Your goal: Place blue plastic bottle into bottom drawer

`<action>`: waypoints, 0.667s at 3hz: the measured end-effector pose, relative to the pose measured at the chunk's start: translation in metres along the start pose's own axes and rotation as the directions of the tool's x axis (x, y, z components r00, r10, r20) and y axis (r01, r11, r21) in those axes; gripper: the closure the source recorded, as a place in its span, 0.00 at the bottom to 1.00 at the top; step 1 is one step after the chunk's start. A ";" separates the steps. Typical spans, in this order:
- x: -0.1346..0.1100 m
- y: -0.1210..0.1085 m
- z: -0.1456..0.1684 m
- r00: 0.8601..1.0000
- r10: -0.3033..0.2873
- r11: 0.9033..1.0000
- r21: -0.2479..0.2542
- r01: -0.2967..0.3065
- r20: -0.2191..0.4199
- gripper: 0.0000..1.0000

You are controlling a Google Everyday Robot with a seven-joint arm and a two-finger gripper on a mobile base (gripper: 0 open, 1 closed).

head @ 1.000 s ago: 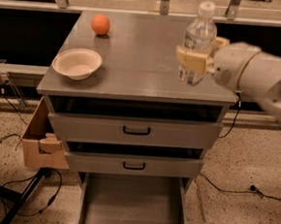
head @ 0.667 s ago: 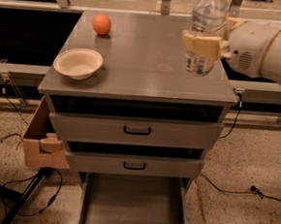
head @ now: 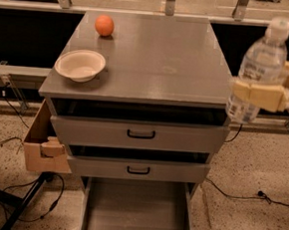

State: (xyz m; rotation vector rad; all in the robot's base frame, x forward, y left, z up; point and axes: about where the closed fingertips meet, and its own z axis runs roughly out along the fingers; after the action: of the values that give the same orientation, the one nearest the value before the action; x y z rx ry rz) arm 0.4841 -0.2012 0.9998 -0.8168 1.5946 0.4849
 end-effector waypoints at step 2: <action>0.118 -0.040 -0.022 0.999 0.000 0.998 0.068 0.004 -0.051 1.00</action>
Offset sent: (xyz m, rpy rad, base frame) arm 0.0382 -0.1334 -0.1895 -0.0309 -0.0056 -0.2018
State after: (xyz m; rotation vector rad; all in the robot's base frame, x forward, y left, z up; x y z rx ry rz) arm 0.4947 -0.2715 0.8952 -0.7845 1.6486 0.4086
